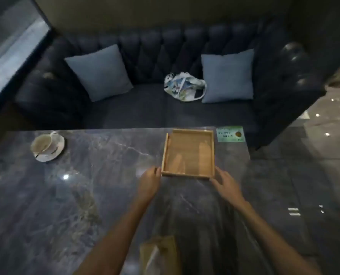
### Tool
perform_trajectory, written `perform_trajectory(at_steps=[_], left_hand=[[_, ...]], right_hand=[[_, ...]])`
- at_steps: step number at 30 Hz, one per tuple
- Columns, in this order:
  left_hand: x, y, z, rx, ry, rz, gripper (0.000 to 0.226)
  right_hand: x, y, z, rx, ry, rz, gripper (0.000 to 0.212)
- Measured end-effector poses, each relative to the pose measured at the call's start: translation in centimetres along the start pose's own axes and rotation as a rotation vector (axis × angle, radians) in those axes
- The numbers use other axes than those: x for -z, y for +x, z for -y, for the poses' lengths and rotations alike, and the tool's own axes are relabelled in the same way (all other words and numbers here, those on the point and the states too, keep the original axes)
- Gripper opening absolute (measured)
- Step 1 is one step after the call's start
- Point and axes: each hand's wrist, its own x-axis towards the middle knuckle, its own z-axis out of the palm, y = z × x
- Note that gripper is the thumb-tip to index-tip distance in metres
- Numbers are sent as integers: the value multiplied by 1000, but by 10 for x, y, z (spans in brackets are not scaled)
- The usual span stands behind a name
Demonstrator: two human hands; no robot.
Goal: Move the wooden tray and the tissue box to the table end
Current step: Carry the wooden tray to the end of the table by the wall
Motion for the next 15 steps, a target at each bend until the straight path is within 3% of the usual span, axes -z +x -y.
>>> perform_trajectory(at_steps=[2, 4, 7, 9, 12, 15], left_hand=[[-2, 19, 19, 8, -76, 3, 30], [-5, 28, 30, 113, -118, 113, 30], [-23, 42, 45, 243, -143, 236, 35], [-35, 47, 48, 234, -122, 254, 33], [-47, 52, 39, 240, -167, 258, 37], [-61, 53, 33, 324, -232, 259, 50]], right_hand=[[-23, 23, 5, -178, 229, -68, 49], [-39, 44, 6, -360, 348, -150, 56], [-82, 80, -22, -499, 365, -282, 51], [-95, 86, -25, -574, 309, -317, 45], [-100, 74, -3, -656, 259, -286, 40], [-115, 43, 26, -548, 351, -64, 75]])
